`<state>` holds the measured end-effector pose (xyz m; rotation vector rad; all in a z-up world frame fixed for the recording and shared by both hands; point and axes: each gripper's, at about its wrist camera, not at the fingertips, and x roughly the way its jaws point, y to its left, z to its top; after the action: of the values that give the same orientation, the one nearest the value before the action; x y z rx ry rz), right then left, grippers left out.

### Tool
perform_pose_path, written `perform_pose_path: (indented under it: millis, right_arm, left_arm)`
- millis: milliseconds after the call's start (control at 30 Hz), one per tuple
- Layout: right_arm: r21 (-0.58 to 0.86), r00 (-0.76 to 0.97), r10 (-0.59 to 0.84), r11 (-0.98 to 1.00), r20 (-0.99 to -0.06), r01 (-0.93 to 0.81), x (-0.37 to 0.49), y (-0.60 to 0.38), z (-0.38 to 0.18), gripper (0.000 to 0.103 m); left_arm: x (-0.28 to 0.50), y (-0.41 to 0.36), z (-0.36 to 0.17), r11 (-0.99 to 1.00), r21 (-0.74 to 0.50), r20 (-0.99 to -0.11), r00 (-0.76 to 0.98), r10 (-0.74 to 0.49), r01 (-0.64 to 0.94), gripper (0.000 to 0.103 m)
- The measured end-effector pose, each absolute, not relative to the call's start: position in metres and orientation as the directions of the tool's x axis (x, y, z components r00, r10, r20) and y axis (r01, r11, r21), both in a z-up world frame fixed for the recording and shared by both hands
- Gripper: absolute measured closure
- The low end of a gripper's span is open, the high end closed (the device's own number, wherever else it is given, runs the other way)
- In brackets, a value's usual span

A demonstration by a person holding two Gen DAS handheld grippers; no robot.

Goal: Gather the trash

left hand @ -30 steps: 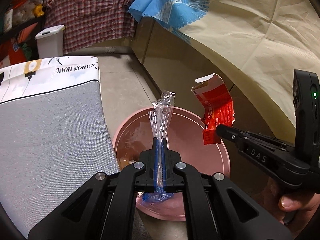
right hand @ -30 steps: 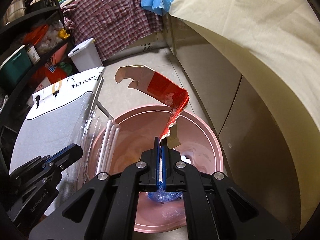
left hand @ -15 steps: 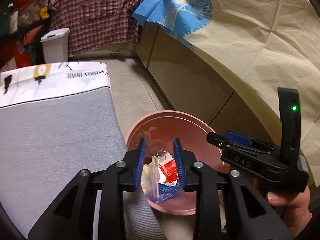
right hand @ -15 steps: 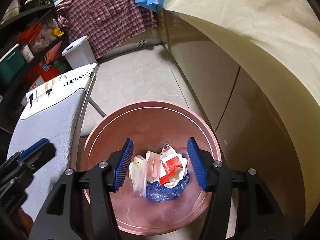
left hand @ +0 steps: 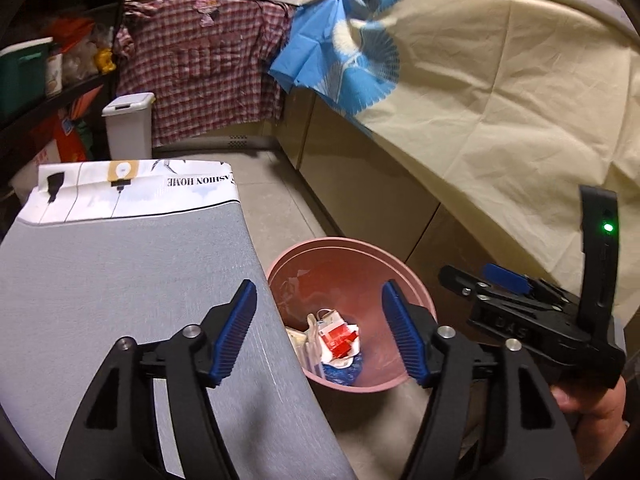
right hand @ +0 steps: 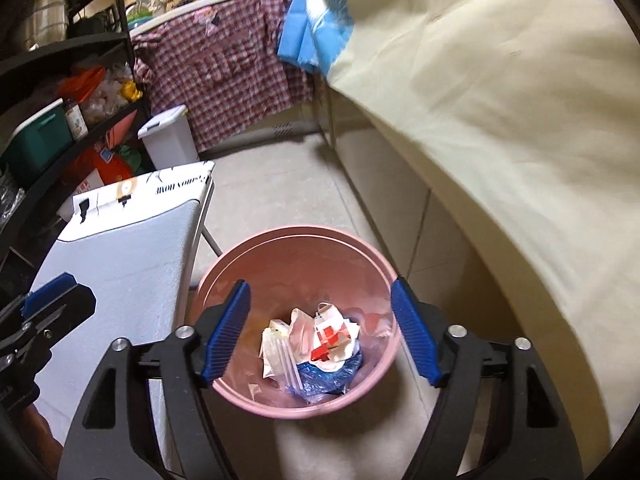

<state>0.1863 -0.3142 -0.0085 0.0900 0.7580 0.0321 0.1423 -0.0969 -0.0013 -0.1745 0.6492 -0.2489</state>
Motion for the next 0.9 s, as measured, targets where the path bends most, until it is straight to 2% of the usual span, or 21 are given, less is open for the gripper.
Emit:
perform_pose_path:
  millis: [33,100,167,300,367,467,600,700,900]
  right_arm:
    - [0.103,0.741,0.06,0.995,-0.669,0.012,0.177,-0.317,-0.003,0.026]
    - [0.103,0.766,0.041,0.994,-0.641,0.033,0.164,-0.32,0.005,0.016]
    - [0.096,0.789,0.009,0.993,-0.614,0.063,0.15,-0.323,0.012,0.013]
    - [0.09,0.801,-0.016,0.992,-0.598,0.086,0.127,-0.324,0.02,0.008]
    - [0.075,0.804,-0.022,0.994,-0.594,0.082,0.114,-0.322,0.023,0.007]
    - [0.049,0.803,-0.036,0.996,-0.596,0.081,0.097,-0.317,0.025,0.006]
    - [0.036,0.798,-0.039,0.996,-0.601,0.076,0.075,-0.312,0.025,0.005]
    - [0.018,0.806,-0.052,0.997,-0.59,0.078,0.06,-0.306,0.027,0.005]
    - [-0.058,0.825,-0.078,0.997,-0.56,0.054,0.047,-0.289,0.029,0.005]
  left_arm:
    - [0.137,-0.097,-0.002,0.957,-0.241,-0.573,0.771,-0.277,0.164,0.038]
    - [0.128,-0.099,-0.002,0.962,-0.226,-0.575,0.776,-0.258,0.153,0.034]
    - [0.118,-0.103,0.0,0.968,-0.195,-0.578,0.778,-0.244,0.158,0.029]
    - [0.092,-0.105,0.013,0.975,-0.137,-0.592,0.775,-0.222,0.174,0.024]
    - [0.076,-0.103,0.022,0.978,-0.114,-0.59,0.78,-0.209,0.176,0.017]
    - [0.055,-0.099,0.031,0.979,-0.098,-0.591,0.781,-0.203,0.18,0.014]
    - [0.031,-0.087,0.024,0.982,-0.114,-0.601,0.776,-0.191,0.153,0.013]
    - [0.015,-0.077,0.007,0.99,-0.109,-0.583,0.801,-0.136,0.088,0.01]
    - [0.026,-0.073,-0.018,0.992,-0.112,-0.615,0.779,-0.12,0.065,0.01]
